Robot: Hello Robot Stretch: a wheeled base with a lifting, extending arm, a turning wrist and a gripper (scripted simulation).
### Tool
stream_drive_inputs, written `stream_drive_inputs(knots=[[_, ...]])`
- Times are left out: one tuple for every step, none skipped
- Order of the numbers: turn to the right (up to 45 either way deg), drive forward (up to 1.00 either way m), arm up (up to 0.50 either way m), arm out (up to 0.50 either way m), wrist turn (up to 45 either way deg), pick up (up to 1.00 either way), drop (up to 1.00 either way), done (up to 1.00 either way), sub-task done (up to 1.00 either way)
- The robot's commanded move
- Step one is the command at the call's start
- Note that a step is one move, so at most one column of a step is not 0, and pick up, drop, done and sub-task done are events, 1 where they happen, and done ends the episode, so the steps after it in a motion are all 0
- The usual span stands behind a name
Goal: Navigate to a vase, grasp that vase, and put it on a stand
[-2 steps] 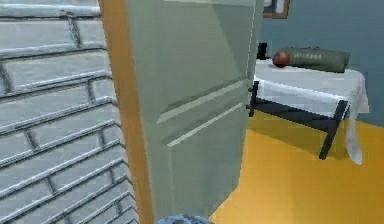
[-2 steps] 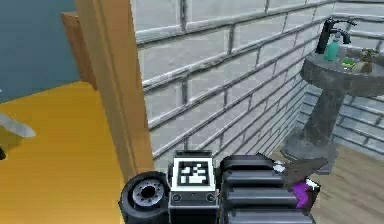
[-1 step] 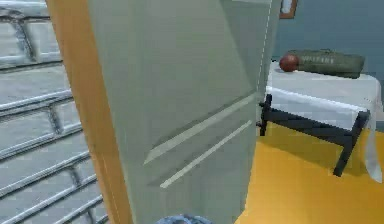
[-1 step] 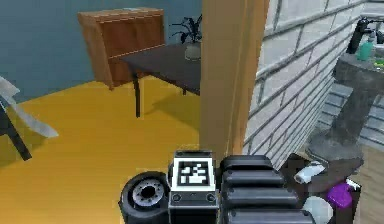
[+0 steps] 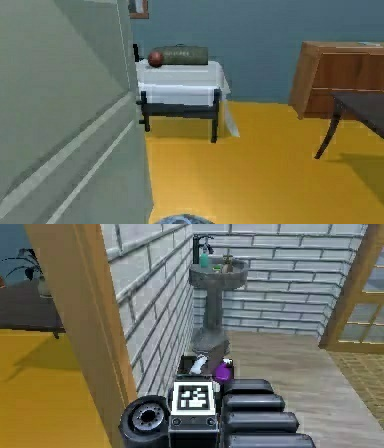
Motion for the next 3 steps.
stream_drive_inputs(knots=[[0.0,1.0,0.0,0.0,0.0,0.0,0.0,0.0,0.0],[12.0,0.0,0.0,0.0,0.0,0.0,0.0,0.0,0.0],[0.0,0.25,0.0,0.0,0.0,0.0,0.0,0.0,0.0]])
